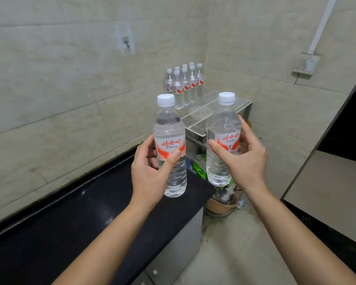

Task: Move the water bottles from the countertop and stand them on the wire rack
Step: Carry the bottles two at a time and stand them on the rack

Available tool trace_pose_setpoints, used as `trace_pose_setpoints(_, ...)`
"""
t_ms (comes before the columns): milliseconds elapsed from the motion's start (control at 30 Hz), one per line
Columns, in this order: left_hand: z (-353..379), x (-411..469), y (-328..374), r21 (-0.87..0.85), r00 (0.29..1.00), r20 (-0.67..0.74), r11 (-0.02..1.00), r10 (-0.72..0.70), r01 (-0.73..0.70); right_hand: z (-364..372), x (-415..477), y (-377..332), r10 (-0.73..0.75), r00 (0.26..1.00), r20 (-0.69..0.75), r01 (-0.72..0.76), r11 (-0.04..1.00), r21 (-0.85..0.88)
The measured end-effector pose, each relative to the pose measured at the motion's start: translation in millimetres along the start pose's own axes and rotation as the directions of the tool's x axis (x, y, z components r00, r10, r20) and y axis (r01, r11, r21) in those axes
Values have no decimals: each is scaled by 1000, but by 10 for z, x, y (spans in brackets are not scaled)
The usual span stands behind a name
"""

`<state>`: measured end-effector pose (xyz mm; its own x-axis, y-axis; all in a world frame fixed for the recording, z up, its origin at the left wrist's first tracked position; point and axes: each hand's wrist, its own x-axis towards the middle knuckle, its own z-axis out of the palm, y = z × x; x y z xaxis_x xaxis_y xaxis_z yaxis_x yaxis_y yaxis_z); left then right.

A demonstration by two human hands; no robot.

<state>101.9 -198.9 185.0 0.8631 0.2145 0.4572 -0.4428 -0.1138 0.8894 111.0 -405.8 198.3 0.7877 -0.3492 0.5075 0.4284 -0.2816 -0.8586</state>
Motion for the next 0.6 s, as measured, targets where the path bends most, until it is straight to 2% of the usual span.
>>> trace_pose_setpoints(300, 936, 838, -383, -57, 1000, -12, 998, -1, 1, -127, 1080, 790, 37, 999, -5, -36, 997, 65)
trace_pose_setpoints(467, 1441, 1579, -792, -52, 1000, -1, 999, 3, -3, -1, 1874, 1249, 40, 999, 15, -40, 999, 11)
trace_pose_setpoints(600, 1811, 2192, -1063, -31, 1000, -16, 999, 6, -6, 101, 2571, 1562, 117, 993, 16, -117, 993, -18)
